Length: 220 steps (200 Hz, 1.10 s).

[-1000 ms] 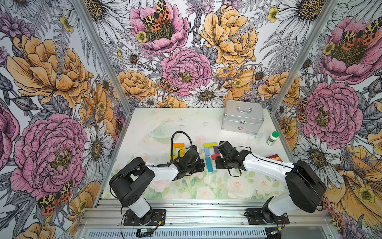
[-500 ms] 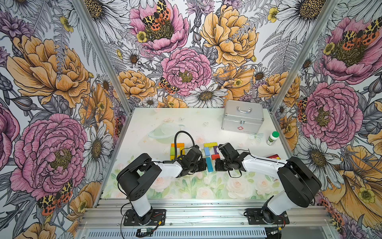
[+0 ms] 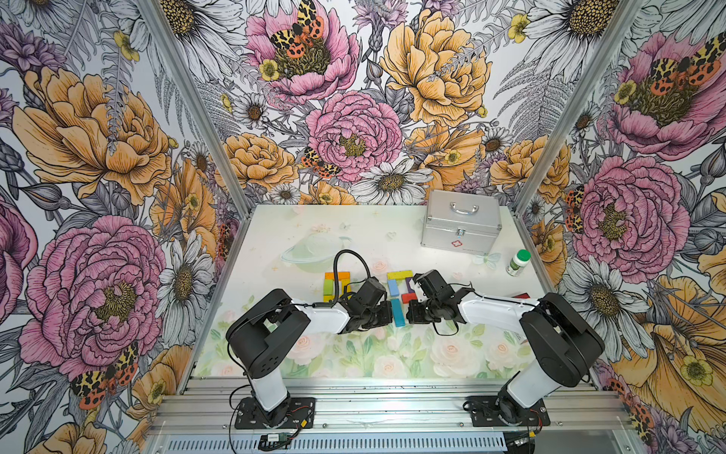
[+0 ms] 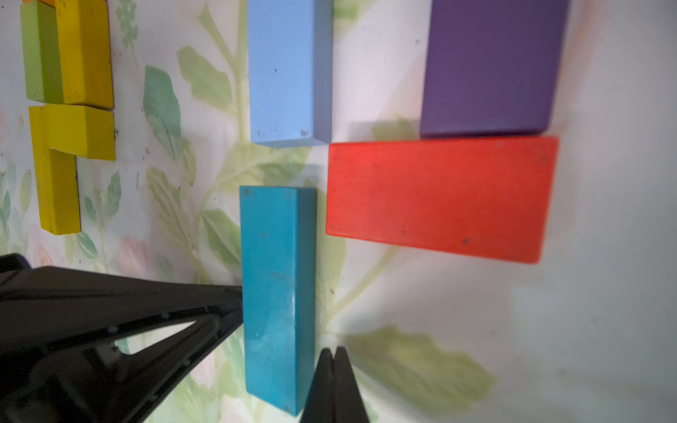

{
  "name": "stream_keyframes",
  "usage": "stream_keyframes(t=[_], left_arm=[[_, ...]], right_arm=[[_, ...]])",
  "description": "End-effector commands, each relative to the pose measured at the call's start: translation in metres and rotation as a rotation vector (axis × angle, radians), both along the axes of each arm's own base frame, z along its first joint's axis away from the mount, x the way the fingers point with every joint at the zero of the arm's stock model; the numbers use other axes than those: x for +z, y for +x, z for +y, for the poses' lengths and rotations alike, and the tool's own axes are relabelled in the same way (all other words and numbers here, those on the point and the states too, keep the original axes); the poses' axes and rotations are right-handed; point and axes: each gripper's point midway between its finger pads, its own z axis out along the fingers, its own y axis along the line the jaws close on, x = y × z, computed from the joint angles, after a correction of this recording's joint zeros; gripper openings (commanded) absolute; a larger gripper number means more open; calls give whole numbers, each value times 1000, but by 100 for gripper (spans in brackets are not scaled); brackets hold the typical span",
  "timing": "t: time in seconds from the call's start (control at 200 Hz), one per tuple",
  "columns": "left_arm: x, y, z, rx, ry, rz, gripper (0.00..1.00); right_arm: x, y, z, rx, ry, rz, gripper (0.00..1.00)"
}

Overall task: Assemble the letter p with building blocks
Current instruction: Assemble the building block at the center of the board.

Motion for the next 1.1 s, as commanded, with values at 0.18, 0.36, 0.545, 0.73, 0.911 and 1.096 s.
stream_keyframes(t=[0.18,0.36,0.545,0.73,0.911,1.096], left_arm=[[-2,3,-9,-16,-17,29,0],[-3,4,-9,-18,-16,34,0],[-5,4,-9,-17,-15,36,0],[-5,6,-9,-15,-16,39,0],[-4,9,-12,-15,-25,39,0],[-2,12,-12,-12,-35,39,0]], right_arm=[[-3,7,4,7,23,-7,0],[-3,10,6,12,30,-2,0],[-3,13,9,12,34,-2,0],[-2,17,11,11,38,-2,0],[-4,19,13,12,39,4,0],[-3,21,13,9,43,6,0]])
